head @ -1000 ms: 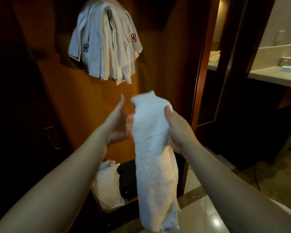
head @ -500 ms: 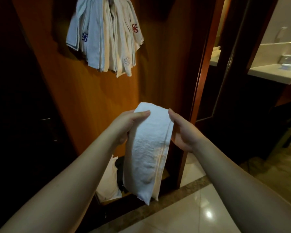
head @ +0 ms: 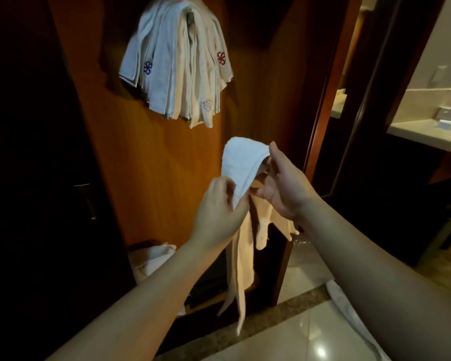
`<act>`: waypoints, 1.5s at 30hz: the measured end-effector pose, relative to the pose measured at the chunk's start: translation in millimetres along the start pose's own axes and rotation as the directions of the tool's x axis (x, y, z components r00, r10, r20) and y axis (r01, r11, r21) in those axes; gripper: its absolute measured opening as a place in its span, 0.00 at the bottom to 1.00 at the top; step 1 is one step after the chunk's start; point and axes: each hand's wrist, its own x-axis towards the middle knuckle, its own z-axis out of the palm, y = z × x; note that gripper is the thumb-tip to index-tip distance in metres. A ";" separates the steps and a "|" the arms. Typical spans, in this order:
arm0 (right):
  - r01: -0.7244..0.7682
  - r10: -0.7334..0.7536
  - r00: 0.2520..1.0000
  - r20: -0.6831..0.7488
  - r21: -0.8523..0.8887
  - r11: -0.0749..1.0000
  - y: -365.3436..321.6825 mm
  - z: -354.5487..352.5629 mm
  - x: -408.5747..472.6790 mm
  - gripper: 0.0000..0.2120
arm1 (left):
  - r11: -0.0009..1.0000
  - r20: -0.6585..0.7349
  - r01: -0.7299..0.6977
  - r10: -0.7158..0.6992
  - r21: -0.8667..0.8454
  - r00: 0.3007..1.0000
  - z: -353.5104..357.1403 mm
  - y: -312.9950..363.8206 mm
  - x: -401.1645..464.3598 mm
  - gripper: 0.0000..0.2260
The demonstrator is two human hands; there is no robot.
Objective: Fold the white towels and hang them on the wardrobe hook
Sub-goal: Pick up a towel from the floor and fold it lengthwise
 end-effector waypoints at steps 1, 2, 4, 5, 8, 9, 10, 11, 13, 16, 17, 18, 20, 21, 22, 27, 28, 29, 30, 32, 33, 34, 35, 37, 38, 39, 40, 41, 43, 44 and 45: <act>0.005 -0.005 1.000 -0.007 -0.007 1.000 -1.9 0.1 -0.7 0.26 | 0.999 -0.006 0.015 -0.015 -0.030 1.000 -0.4 0.5 2.4 0.12; 0.012 -0.012 1.000 -0.016 -0.010 1.000 -3.5 -0.2 -1.7 0.26 | 0.998 0.001 0.019 -0.019 -0.061 1.000 -0.4 1.1 3.5 0.12; 0.022 -0.022 0.999 -0.025 -0.001 1.000 -6.9 -2.3 -3.9 0.25 | 0.991 0.031 0.015 -0.011 -0.132 0.999 0.3 0.8 3.4 0.11; 0.028 -0.028 0.999 -0.027 0.001 1.000 -8.5 -3.0 -5.3 0.24 | 0.988 0.042 0.015 -0.009 -0.151 0.999 0.4 1.6 2.5 0.10; 0.041 -0.042 0.999 -0.033 -0.027 0.999 -10.6 -4.1 -5.6 0.24 | 0.998 0.047 0.013 -0.009 -0.067 0.999 1.8 5.1 2.8 0.09; 0.038 -0.040 0.999 -0.034 -0.034 0.999 -10.7 -4.3 -4.8 0.25 | 1.000 0.035 0.004 -0.003 -0.031 0.999 2.4 6.6 3.8 0.09; 0.036 -0.038 0.999 -0.040 -0.039 0.999 -10.7 -4.4 -3.7 0.25 | 1.000 0.022 -0.005 0.006 -0.009 1.000 3.2 7.7 5.5 0.08; 0.032 -0.035 0.998 -0.052 -0.045 0.998 -10.9 -4.5 -2.9 0.26 | 1.000 0.013 -0.014 0.014 0.004 1.000 3.9 7.9 7.5 0.06; 0.028 -0.035 0.996 -0.079 -0.091 0.995 -12.4 -3.2 -3.4 0.27 | 0.999 0.011 -0.031 0.031 0.030 0.999 3.0 9.1 10.5 0.03; 0.025 -0.049 0.991 -0.127 -0.188 0.982 -14.1 -3.4 -4.6 0.24 | 0.998 -0.011 -0.057 0.057 0.035 0.998 -0.9 10.5 11.4 0.06; 0.024 -0.056 0.989 -0.139 -0.222 0.975 -14.6 -4.3 -4.2 0.24 | 0.996 -0.027 -0.081 0.082 0.039 0.996 -1.7 11.2 10.2 0.07; 0.023 -0.062 0.988 -0.142 -0.260 0.965 -15.1 -4.1 -4.6 0.23 | 0.992 -0.036 -0.113 0.115 0.054 0.993 -0.9 11.9 8.6 0.07; 0.020 -0.070 0.989 -0.130 -0.352 0.936 -15.7 -2.6 -5.7 0.23 | 0.981 -0.031 -0.177 0.179 0.078 0.983 3.0 11.9 3.7 0.06; 0.027 -0.081 0.990 -0.114 -0.418 0.908 -15.3 -2.1 -6.5 0.23 | 0.979 -0.029 -0.187 0.190 0.076 0.981 5.1 11.1 1.2 0.06; 0.040 -0.098 0.990 -0.096 -0.484 0.874 -14.5 -1.3 -7.2 0.23 | 0.980 -0.038 -0.187 0.190 0.066 0.981 6.9 10.3 -0.8 0.06; 0.041 -0.117 0.988 -0.101 -0.562 0.826 -9.4 2.0 -9.4 0.23 | 0.981 0.002 -0.177 0.177 0.085 0.984 13.1 7.6 -4.3 0.03; 0.030 -0.108 0.989 -0.106 -0.560 0.828 -7.8 2.9 -9.4 0.23 | 0.988 0.021 -0.138 0.137 0.067 0.990 15.2 8.1 -4.3 0.03; 0.019 -0.098 0.989 -0.111 -0.563 0.826 -6.8 4.1 -9.9 0.23 | 0.996 0.028 -0.079 0.078 0.043 0.997 16.9 9.0 -3.9 0.05; 0.007 -0.087 0.989 -0.115 -0.566 0.824 -6.4 5.7 -10.6 0.23 | 1.000 0.027 -0.013 0.012 0.026 1.000 18.6 9.2 -2.8 0.09; -0.009 -0.074 0.990 -0.123 -0.567 0.824 -7.3 7.2 -11.2 0.24 | 0.996 0.021 0.082 -0.083 0.020 0.996 20.7 6.6 -0.2 0.12; -0.009 -0.075 0.989 -0.127 -0.563 0.826 -8.2 6.9 -10.9 0.24 | 0.995 0.014 0.098 -0.098 0.029 0.995 20.7 4.7 0.5 0.10; -0.011 -0.076 0.988 -0.131 -0.559 0.829 -9.9 6.5 -10.8 0.25 | 0.994 0.008 0.101 -0.102 0.040 0.995 20.0 2.0 1.2 0.07; -0.011 -0.078 0.988 -0.134 -0.562 0.827 -11.5 4.9 -10.2 0.25 | 0.994 -0.001 0.099 -0.099 0.051 0.995 18.2 -0.1 2.2 0.06; 0.006 -0.108 0.985 -0.131 -0.609 0.793 -11.9 -1.9 -7.3 0.21 | 0.992 -0.029 0.083 -0.080 0.096 0.996 12.8 -3.6 7.3 0.05; 0.009 -0.127 0.983 -0.135 -0.648 0.762 -11.9 -5.8 -5.5 0.17 | 0.989 -0.045 0.071 -0.066 0.130 0.997 10.0 -4.8 11.2 0.06; 0.009 -0.140 0.980 -0.139 -0.678 0.735 -11.9 -9.4 -4.4 0.16 | 0.985 -0.058 0.060 -0.051 0.162 0.997 7.6 -5.3 15.6 0.07; 0.009 -0.148 0.979 -0.142 -0.694 0.720 -11.8 -12.5 -3.1 0.17 | 0.980 -0.070 0.045 -0.032 0.192 0.997 5.9 -5.7 19.4 0.07; 0.008 -0.155 0.977 -0.148 -0.698 0.717 -11.7 -14.7 -1.6 0.17 | 0.974 -0.077 0.022 -0.005 0.225 0.997 5.6 -5.8 22.5 0.07; 0.015 -0.164 0.973 -0.163 -0.663 0.748 -13.3 -13.6 -1.5 0.18 | 0.949 -0.050 -0.049 0.068 0.310 0.996 9.2 -4.5 22.6 0.07; 0.010 -0.162 0.970 -0.182 -0.636 0.772 -13.2 -12.1 -1.0 0.18 | 0.930 -0.012 -0.092 0.103 0.356 0.995 12.6 -4.4 19.9 0.06; -0.001 -0.158 0.966 -0.207 -0.611 0.792 -12.4 -10.7 -0.4 0.19 | 0.909 0.030 -0.135 0.134 0.394 0.991 16.4 -3.5 16.0 0.05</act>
